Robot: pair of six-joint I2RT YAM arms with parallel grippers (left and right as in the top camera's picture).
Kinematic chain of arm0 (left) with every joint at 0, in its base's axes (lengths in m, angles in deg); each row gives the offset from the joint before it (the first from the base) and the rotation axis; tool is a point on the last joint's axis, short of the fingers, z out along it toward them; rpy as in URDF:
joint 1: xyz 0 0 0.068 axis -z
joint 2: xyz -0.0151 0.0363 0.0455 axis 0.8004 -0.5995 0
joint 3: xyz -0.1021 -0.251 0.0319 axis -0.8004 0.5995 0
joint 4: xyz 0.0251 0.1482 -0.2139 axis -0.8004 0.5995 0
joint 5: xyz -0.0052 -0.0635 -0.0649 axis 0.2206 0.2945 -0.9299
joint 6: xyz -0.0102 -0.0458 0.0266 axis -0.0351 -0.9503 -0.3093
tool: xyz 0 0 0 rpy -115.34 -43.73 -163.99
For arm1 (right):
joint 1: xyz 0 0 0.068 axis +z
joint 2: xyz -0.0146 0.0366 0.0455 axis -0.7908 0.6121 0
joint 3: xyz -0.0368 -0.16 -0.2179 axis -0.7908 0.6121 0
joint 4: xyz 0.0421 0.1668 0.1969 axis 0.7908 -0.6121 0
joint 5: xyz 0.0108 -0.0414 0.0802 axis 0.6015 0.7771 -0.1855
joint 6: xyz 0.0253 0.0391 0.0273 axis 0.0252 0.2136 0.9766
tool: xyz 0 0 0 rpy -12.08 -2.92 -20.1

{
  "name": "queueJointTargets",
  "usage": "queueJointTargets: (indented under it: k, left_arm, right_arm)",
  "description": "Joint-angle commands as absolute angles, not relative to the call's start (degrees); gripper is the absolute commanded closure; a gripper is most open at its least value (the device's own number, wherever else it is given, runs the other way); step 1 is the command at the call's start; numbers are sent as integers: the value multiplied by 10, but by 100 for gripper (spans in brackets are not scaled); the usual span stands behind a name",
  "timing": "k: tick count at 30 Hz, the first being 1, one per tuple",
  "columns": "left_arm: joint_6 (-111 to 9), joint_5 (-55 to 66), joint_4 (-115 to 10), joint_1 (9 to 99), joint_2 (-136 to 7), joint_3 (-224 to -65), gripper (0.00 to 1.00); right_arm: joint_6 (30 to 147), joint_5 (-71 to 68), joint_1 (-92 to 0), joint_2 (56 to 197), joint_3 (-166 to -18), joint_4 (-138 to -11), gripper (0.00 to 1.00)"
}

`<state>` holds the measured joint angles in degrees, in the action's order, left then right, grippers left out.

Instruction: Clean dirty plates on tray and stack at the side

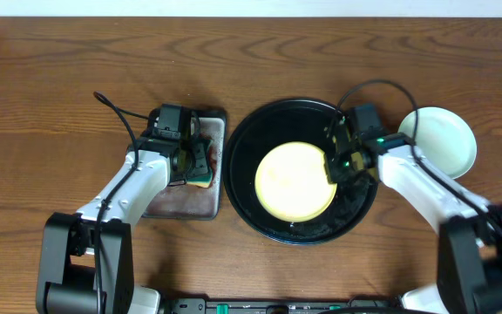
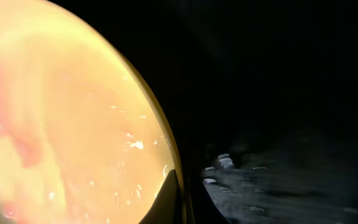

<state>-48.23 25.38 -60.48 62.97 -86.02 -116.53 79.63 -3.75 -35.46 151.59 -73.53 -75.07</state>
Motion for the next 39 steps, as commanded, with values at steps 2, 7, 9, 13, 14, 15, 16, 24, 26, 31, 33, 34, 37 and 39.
queueJointTargets:
  k: [2,7,9,13,14,15,16,24,26,31,33,34,37,39]
  left_arm:
    - [-474,260,-602,627,-865,-1158,35]
    - [-474,260,-595,627,-865,-1158,34]
    - [-474,260,-592,627,-865,-1158,34]
    - [-474,260,-590,627,-865,-1158,34]
    - [-474,260,-590,627,-865,-1158,34]
    - [-474,260,-590,627,-865,-1158,34]
    - [-474,260,-588,627,-865,-1158,34]
    - [-474,260,-586,627,-865,-1158,33]
    - [-474,260,-586,627,-865,-1158,33]
    - [-474,260,-586,627,-865,-1158,33]
    - [-474,260,-586,627,-865,-1158,33]
    - [-474,260,-586,627,-865,-1158,33]
    - [-474,260,-586,627,-865,-1158,33]
    - [-474,260,-586,627,-865,-1158,33]
  right_arm:
    - [768,92,-356,1434,-769,-747,99]
    - [742,205,-343,1382,-769,-745,99]
    - [731,271,-326,1364,-769,-740,99]
    - [710,385,-286,1338,-769,-719,99]
    - [701,403,-275,1334,-769,-714,99]
    - [690,422,-260,1331,-769,-709,99]
    - [680,436,-248,1329,-769,-706,99]
    - [589,534,-134,1329,-769,-694,99]
    - [578,566,-107,1329,-769,-685,99]
    - [562,650,-26,1329,-769,-655,99]
    - [562,675,-12,1329,-769,-646,99]
    - [562,679,-10,1329,-769,-640,99]
    - [558,680,-9,1329,-769,-630,99]
    - [558,688,-9,1329,-769,-626,99]
